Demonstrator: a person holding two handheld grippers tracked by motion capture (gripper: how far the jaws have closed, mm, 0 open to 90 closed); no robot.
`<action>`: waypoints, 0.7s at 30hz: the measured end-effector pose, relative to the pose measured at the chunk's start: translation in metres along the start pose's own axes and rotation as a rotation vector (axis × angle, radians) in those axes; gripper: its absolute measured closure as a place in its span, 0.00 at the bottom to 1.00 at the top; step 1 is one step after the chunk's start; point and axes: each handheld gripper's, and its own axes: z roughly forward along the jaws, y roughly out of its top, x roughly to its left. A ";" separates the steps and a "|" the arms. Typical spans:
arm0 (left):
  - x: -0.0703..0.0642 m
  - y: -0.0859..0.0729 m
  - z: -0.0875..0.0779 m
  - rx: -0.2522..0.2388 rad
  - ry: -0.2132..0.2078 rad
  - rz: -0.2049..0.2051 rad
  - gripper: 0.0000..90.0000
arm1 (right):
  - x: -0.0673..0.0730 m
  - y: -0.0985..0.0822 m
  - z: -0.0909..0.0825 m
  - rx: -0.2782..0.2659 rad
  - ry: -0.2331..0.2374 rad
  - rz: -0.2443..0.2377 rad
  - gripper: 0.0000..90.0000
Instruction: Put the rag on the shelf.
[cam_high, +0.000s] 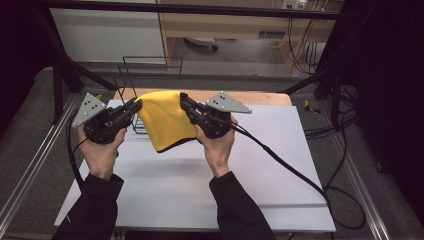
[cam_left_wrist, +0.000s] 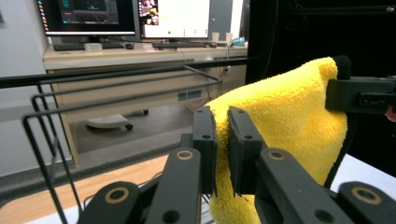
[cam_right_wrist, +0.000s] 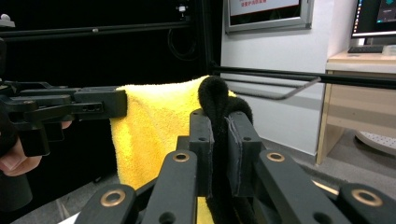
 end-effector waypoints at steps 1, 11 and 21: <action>0.002 0.002 0.000 -0.006 0.002 0.001 0.92 | 0.001 0.001 0.002 -0.006 -0.003 0.001 0.92; 0.012 0.023 -0.002 -0.057 0.011 0.006 0.92 | 0.007 0.017 0.014 -0.064 -0.016 -0.023 0.92; 0.019 0.040 -0.002 -0.123 0.024 0.009 0.92 | 0.014 0.034 0.020 -0.125 -0.026 -0.037 0.92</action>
